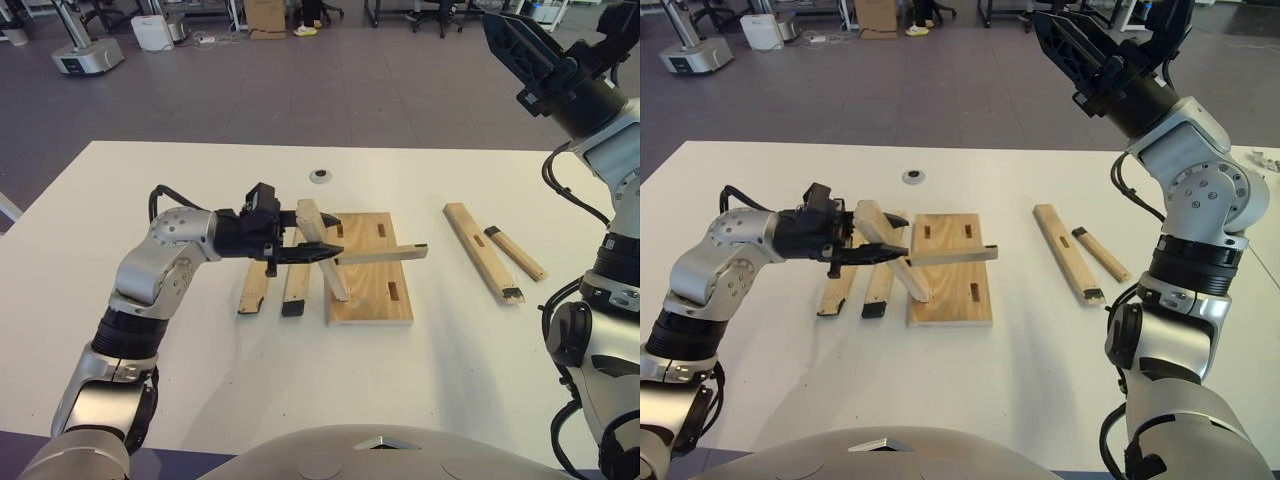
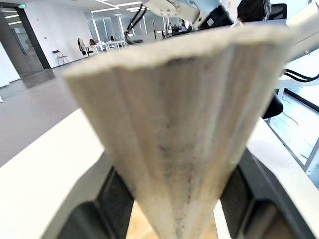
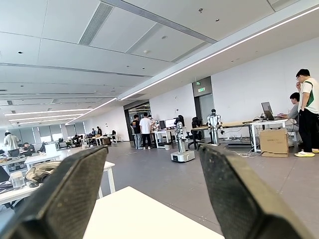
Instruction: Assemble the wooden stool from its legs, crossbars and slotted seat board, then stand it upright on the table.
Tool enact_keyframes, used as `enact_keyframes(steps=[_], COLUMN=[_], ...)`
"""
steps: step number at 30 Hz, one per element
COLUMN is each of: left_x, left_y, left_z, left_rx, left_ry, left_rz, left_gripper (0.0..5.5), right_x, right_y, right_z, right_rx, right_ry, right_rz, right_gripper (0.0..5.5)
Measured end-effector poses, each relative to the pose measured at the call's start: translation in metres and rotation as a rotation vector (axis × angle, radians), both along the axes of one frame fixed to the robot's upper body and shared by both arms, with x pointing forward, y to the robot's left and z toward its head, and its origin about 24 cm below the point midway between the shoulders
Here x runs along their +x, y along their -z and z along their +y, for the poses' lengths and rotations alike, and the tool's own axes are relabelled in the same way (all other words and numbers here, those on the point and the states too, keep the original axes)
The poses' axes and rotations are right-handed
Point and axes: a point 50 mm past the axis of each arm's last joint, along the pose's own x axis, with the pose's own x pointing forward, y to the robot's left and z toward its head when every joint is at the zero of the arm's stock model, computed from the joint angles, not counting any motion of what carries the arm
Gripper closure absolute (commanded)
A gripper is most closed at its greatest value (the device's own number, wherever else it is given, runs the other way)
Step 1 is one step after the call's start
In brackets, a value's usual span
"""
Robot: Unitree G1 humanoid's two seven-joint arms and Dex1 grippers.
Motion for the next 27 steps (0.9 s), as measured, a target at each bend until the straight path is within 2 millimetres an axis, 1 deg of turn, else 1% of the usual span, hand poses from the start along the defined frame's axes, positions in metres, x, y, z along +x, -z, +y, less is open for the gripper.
enact_keyframes(steps=[3,5,8,11,13,14,15,16,17,18,20,22,24,25,27], left_x=[-0.003,-0.006,-0.008,-0.017,-0.02,-0.021,-0.02,-0.018,-0.021,-0.02,-0.005,-0.001,0.0,-0.003,-0.011], left_y=[0.002,0.0,-0.001,0.004,0.008,0.009,0.013,0.026,0.058,0.06,0.045,0.038,0.031,0.03,0.039], left_z=[-0.007,-0.008,-0.013,-0.014,-0.014,-0.014,-0.014,-0.011,-0.004,-0.003,0.0,0.003,0.009,0.016,0.035], left_rx=[0.042,0.071,0.116,0.102,0.084,0.081,0.104,0.157,0.214,0.218,0.169,0.139,0.122,0.128,0.183], left_ry=[0.011,0.022,0.046,0.026,0.0,-0.009,-0.028,-0.061,-0.132,-0.151,-0.259,-0.306,-0.363,-0.393,-0.476], left_rz=[0.002,-0.001,0.005,-0.008,-0.013,-0.01,-0.004,0.029,0.151,0.156,0.054,0.014,-0.021,-0.027,0.028], left_gripper=[3.44,3.44,3.44,3.44,3.44,3.07,2.96,2.71,2.56,2.38,1.93,1.66,1.28,1.28,1.28], right_x=[-0.002,-0.003,-0.006,-0.007,-0.009,-0.01,-0.01,-0.01,-0.01,-0.01,-0.007,-0.008,-0.008,-0.008,-0.009], right_y=[0.002,0.007,0.005,0.012,0.011,0.009,0.009,0.009,0.007,0.007,0.009,0.007,0.006,0.006,0.005], right_z=[0.001,-0.002,-0.002,-0.003,-0.005,-0.005,-0.005,-0.005,-0.007,-0.008,-0.008,-0.011,-0.014,-0.014,-0.015], right_rx=[0.013,0.021,0.021,0.036,0.041,0.042,0.045,0.05,0.063,0.072,0.09,0.103,0.116,0.118,0.122], right_ry=[0.005,0.03,0.043,0.061,0.072,0.076,0.083,0.085,0.101,0.116,0.141,0.166,0.189,0.192,0.202], right_rz=[-0.004,0.017,0.001,0.024,0.016,0.007,0.003,0.0,-0.01,-0.011,-0.001,-0.014,-0.019,-0.022,-0.025], right_gripper=[2.13,2.13,2.13,2.13,2.13,2.13,2.13,2.13,2.13,2.13,2.13,2.13,2.13,2.13,2.13])
